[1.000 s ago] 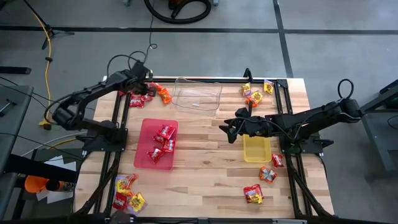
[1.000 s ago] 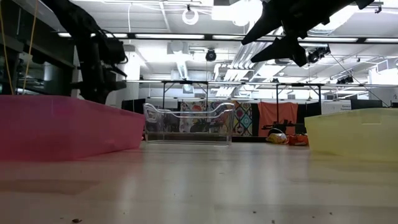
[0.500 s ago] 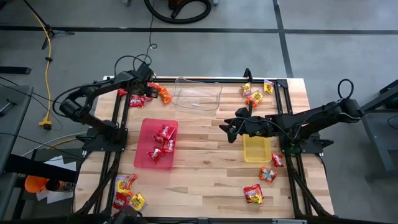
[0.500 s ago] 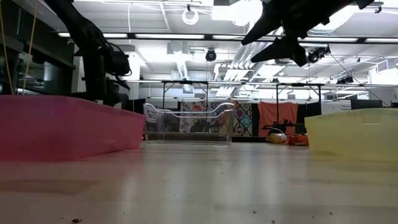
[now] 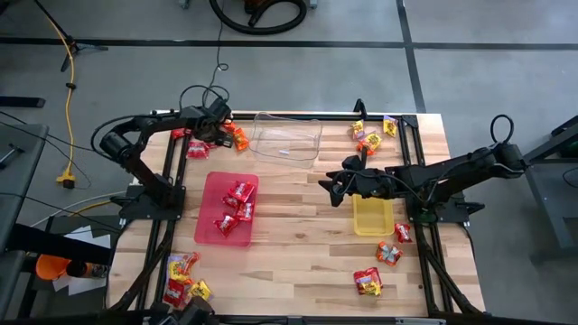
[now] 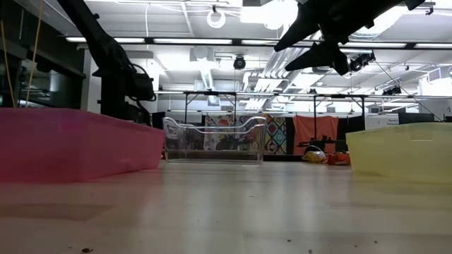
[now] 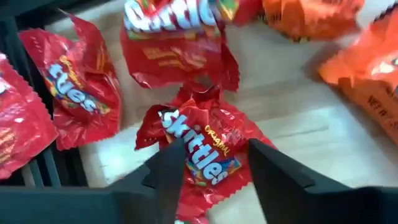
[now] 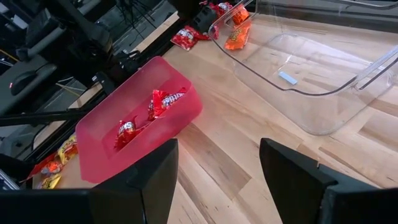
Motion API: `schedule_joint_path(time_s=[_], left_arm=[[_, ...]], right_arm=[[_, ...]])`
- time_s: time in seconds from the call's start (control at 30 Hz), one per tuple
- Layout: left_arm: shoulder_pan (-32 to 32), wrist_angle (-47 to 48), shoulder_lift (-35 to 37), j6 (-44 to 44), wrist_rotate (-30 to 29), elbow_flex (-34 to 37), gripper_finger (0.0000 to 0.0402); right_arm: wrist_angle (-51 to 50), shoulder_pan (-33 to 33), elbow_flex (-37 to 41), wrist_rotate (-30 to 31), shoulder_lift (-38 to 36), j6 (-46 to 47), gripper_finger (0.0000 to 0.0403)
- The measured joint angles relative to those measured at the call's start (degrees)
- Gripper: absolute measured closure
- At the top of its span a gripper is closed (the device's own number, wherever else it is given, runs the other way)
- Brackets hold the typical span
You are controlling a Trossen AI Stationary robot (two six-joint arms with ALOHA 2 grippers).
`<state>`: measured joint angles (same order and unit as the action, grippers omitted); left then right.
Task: Sort candy
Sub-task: Put the red candy into the red bin
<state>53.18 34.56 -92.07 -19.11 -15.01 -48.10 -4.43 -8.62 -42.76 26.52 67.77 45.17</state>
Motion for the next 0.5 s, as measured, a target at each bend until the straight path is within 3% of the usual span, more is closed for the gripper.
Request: schedule_joint_path(time_s=[0.17, 0.33, 0.5], left_arm=[[-0.75, 2.57, 0.26, 2.16, 2.64, 0.0, 0.0377], [-1.18, 6.22, 3.59, 2.25, 5.84, 0.04, 0.0398], [-4.87, 7.39, 15.66, 1.43, 6.16, 0.04, 0.0401]], right_arm=[[-0.01, 0.0, 0.0, -0.02, 0.0, 0.0, 0.0181], [-0.02, 0.0, 0.0, -0.02, 0.0, -0.11, 0.0181], [-0.02, 0.0, 0.0, -0.03, 0.0, -0.15, 0.0181]])
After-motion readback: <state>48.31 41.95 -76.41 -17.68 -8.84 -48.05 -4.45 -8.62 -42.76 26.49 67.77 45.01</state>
